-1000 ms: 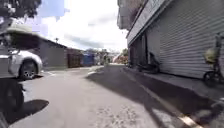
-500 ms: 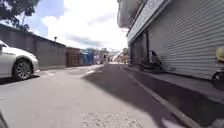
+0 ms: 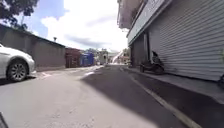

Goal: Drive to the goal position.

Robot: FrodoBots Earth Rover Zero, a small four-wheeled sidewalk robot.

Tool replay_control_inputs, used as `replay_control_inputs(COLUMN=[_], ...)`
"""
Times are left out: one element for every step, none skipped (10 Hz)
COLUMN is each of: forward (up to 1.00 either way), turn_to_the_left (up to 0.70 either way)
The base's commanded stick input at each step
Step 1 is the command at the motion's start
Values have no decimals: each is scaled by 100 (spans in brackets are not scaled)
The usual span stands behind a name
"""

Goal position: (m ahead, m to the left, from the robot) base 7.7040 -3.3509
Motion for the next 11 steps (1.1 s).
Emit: replay_control_inputs(forward=[70,70,70,70,70,70,70,70,70,70,70], turn_to_the_left=[0,0,0,0,0,0,0,0,0,0,0])
